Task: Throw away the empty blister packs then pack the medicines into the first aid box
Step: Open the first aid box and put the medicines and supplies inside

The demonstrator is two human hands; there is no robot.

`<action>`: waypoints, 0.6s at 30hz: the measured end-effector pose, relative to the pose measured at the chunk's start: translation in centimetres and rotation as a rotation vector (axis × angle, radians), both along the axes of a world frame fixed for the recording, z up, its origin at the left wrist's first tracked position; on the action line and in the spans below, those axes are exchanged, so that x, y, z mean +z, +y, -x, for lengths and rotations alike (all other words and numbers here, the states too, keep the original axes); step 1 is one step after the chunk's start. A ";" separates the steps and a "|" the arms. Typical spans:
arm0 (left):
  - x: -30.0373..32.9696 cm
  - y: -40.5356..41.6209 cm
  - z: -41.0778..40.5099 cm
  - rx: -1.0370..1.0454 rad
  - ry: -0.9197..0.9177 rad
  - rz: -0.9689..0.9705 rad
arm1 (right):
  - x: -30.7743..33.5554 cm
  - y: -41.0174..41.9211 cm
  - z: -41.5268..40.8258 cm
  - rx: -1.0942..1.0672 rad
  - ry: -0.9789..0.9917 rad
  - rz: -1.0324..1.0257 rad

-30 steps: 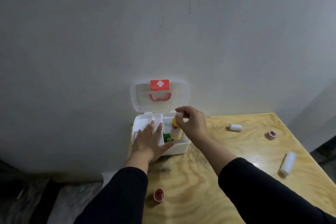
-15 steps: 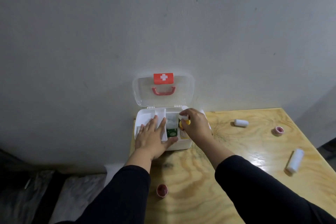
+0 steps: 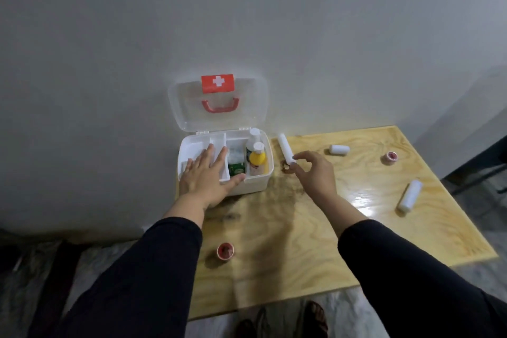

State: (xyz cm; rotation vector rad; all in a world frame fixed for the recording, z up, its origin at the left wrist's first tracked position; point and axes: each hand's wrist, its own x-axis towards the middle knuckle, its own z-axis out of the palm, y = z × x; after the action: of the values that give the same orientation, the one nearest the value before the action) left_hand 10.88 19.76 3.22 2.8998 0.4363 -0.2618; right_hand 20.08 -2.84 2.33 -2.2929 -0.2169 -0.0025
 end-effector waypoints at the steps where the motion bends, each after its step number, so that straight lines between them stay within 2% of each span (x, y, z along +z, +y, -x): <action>1: 0.0 0.0 0.0 0.000 -0.004 -0.004 | -0.6 -1.5 0.2 -0.022 0.008 0.052; 7: -0.3 0.0 0.0 0.004 -0.014 -0.011 | -3.3 -9.1 2.9 -0.053 0.085 0.280; 13: -0.4 -0.1 0.0 -0.002 -0.015 -0.047 | -4.7 -10.8 4.6 0.047 0.047 0.415; 18: -0.5 0.0 0.0 0.004 -0.032 -0.038 | -4.3 -8.8 2.7 -0.033 0.074 0.286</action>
State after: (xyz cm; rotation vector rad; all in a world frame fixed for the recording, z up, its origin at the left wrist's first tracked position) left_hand 10.88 19.73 2.68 2.9352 0.4462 -0.2087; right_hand 17.36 -11.65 -1.97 -2.5756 -0.1482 0.1023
